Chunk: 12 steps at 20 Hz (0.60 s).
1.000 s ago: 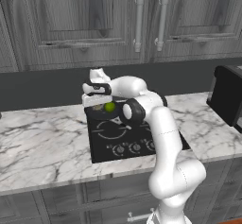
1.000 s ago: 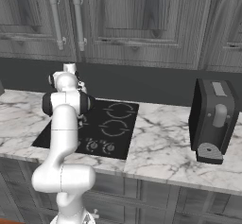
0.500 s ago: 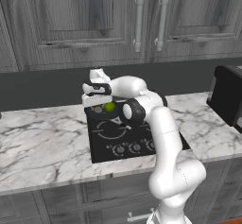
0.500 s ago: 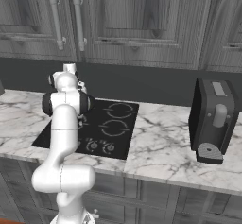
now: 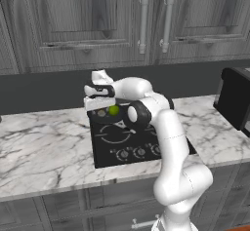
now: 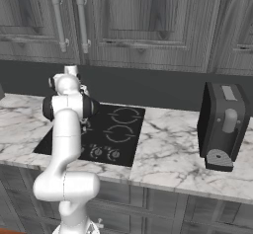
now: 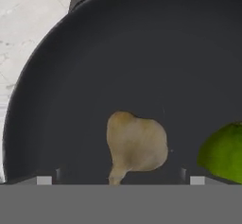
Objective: Put the lime and garlic in the pan. Then turn on the rear left burner and set the heat to medium.
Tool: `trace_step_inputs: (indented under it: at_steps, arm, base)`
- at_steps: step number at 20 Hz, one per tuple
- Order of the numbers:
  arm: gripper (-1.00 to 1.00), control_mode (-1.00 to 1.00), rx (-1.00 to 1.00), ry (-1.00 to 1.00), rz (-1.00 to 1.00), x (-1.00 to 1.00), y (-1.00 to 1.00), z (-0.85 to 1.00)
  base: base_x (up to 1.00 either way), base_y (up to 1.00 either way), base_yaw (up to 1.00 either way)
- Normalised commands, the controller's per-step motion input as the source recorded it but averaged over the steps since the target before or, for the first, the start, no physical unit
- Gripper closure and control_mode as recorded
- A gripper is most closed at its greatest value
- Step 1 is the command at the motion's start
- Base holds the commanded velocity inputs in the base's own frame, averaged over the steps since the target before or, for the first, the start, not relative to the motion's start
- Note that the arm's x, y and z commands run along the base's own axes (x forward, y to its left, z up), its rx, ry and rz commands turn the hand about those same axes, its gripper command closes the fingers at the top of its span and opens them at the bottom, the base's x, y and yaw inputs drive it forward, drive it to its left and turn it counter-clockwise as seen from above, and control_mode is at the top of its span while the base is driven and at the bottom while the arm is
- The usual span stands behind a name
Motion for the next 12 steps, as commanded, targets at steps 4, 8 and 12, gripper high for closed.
trace_step_inputs:
  at_steps: [4, 8, 12]
  arm:
    - [-1.0, -1.0, 0.0, 0.0, 0.0, -0.41, 0.0, 0.0]
    - [-1.0, -1.0, 0.0, 0.0, 0.0, -0.34, 0.0, 0.0]
    - [-1.0, -1.0, 0.0, 0.0, 0.0, -0.21, 0.0, 0.0]
  base:
    - [0.0, 0.0, 0.0]
    - [0.0, 0.0, 0.0]
    - [0.0, 0.0, 0.0]
